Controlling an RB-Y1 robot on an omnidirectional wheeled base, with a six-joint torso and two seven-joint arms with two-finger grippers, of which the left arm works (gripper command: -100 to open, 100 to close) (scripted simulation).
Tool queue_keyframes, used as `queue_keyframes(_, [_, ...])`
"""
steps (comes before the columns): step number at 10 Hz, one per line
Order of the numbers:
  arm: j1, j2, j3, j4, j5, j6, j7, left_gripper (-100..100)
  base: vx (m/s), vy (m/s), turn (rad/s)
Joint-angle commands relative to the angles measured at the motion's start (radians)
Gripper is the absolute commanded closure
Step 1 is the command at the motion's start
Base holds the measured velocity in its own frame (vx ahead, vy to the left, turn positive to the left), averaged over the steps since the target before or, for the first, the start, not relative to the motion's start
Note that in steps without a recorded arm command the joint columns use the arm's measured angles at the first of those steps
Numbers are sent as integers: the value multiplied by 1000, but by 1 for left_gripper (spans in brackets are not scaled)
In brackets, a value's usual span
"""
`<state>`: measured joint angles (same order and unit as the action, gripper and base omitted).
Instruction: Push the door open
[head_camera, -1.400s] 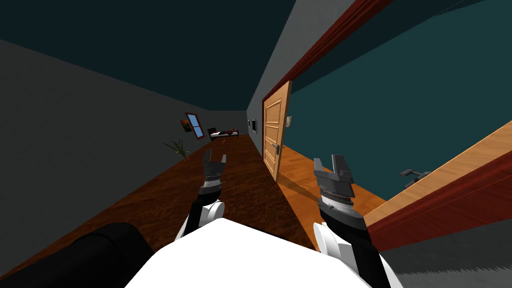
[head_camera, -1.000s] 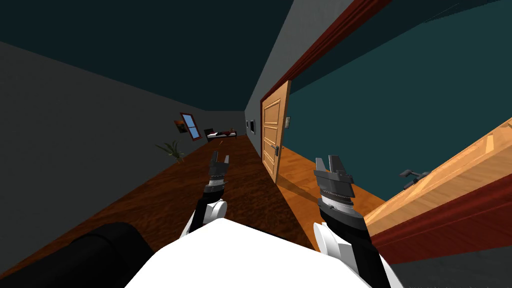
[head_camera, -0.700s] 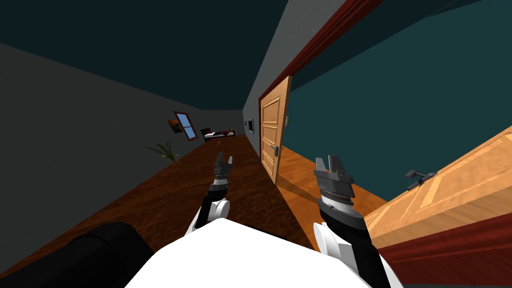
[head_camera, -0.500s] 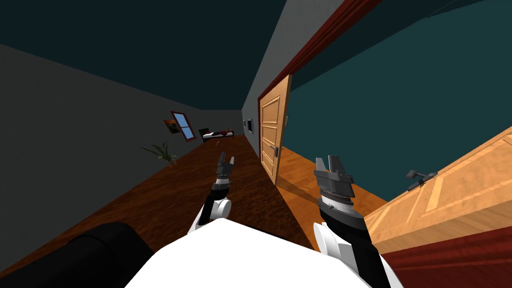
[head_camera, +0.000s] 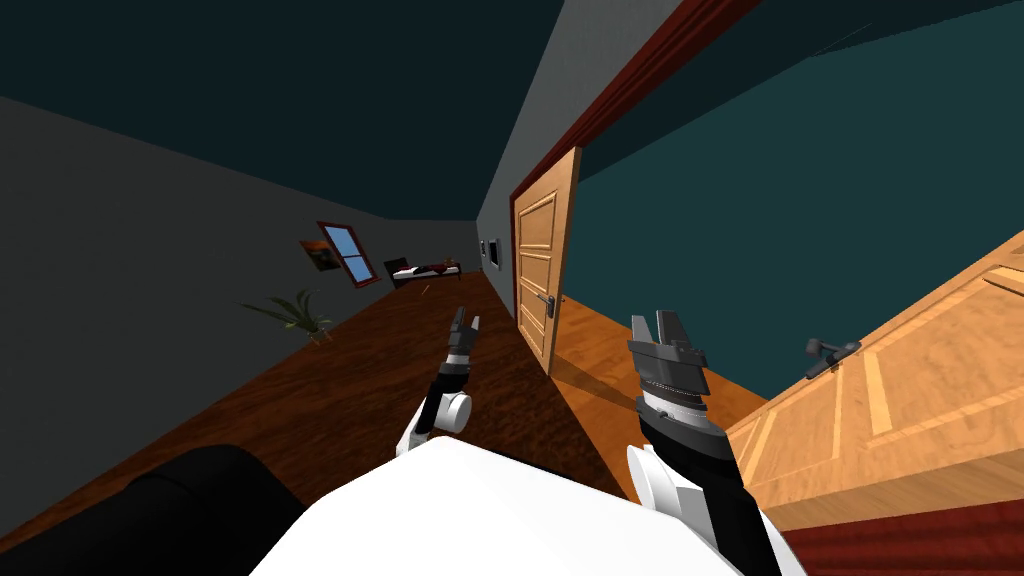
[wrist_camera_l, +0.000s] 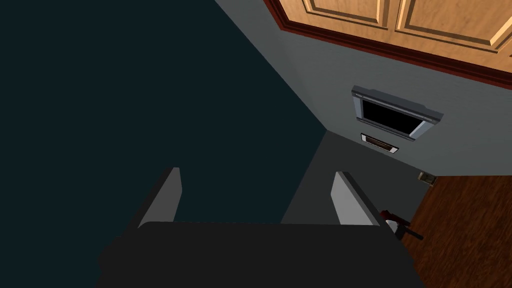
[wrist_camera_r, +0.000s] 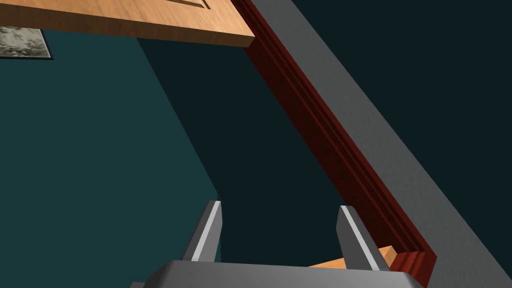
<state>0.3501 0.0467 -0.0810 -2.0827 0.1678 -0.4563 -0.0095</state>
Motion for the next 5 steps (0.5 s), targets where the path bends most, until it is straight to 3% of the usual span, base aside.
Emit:
queue_keyframes(1, [-23,9,-23,42,8,6,-7,-100,136,99,-129])
queue_keyframes(5, [-74,20,-55,125,20,11,-16,-100,105,67,-81])
